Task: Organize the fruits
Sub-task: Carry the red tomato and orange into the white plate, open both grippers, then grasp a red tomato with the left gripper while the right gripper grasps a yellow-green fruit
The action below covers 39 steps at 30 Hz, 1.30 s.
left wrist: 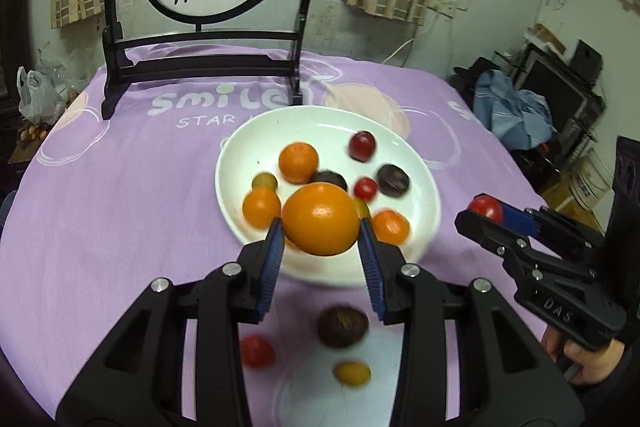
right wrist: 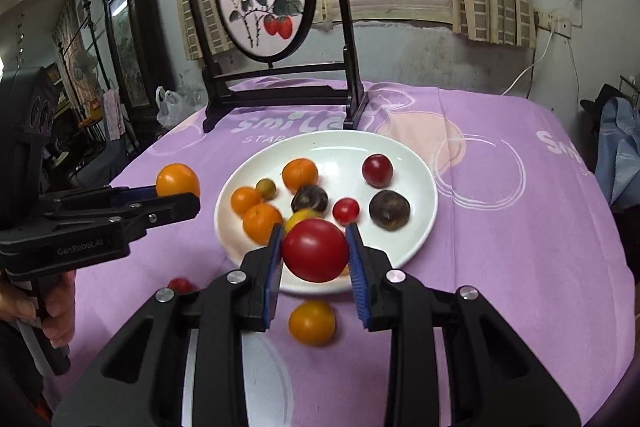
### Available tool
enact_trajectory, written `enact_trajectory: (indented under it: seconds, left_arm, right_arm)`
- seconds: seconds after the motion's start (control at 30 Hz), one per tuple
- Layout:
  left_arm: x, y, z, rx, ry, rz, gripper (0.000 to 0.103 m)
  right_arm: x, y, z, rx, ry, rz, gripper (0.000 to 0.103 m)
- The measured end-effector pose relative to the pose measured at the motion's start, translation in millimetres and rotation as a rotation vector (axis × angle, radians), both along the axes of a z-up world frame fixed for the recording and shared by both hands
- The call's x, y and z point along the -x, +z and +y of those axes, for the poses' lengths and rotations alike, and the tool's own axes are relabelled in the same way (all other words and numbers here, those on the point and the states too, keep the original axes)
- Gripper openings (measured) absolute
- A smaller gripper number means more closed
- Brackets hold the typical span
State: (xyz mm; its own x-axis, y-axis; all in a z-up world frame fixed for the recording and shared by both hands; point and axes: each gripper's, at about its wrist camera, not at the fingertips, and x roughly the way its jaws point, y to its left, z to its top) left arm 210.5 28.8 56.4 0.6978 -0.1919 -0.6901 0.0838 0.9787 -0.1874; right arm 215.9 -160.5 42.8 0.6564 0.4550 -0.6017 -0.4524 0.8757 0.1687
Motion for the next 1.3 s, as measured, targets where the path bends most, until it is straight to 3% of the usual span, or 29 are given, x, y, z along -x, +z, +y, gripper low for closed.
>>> enact_trajectory:
  seconds: [0.33, 0.5, 0.57, 0.6, 0.63, 0.7, 0.9, 1.03, 1.07, 1.17, 1.3]
  left_arm:
    - [-68, -32, -5, -0.048, 0.059, 0.083, 0.038]
    - [-85, -41, -9, -0.078, 0.07, 0.108, 0.039]
    - [-88, -44, -7, -0.065, 0.085, 0.122, 0.04]
    - [-89, -46, -3, -0.045, 0.1, 0.126, 0.049]
    - [-88, -45, -2, -0.032, 0.107, 0.113, 0.063]
    - [-82, -40, -2, -0.052, 0.132, 0.072, 0.075]
    - [-66, -23, -4, -0.072, 0.102, 0.034, 0.075]
    - [-46, -14, 3, -0.061, 0.112, 0.015, 0.084]
    - [-42, -13, 3, -0.061, 0.116, 0.01, 0.084]
    - [-26, -11, 7, -0.05, 0.118, -0.004, 0.084]
    - [-5, -14, 8, -0.038, 0.114, -0.005, 0.084]
  right_arm:
    - [-66, -31, 12, -0.005, -0.068, 0.089, 0.031]
    - [-79, -43, 17, -0.001, -0.094, 0.128, 0.031]
    - [-83, -47, 17, -0.007, -0.112, 0.148, 0.036]
    - [-84, -48, 17, -0.013, -0.115, 0.156, 0.036]
    - [-84, -49, 16, -0.019, -0.114, 0.163, 0.037]
    - [-82, -49, 15, -0.021, -0.116, 0.163, 0.037]
    - [-69, -45, 3, -0.053, -0.116, 0.162, 0.037]
    - [-54, -41, -9, -0.07, -0.12, 0.164, 0.037]
    - [-51, -40, -12, -0.076, -0.122, 0.162, 0.038]
    - [-37, -37, -22, -0.093, -0.138, 0.144, 0.054]
    - [-19, -36, -27, -0.081, -0.131, 0.14, 0.055]
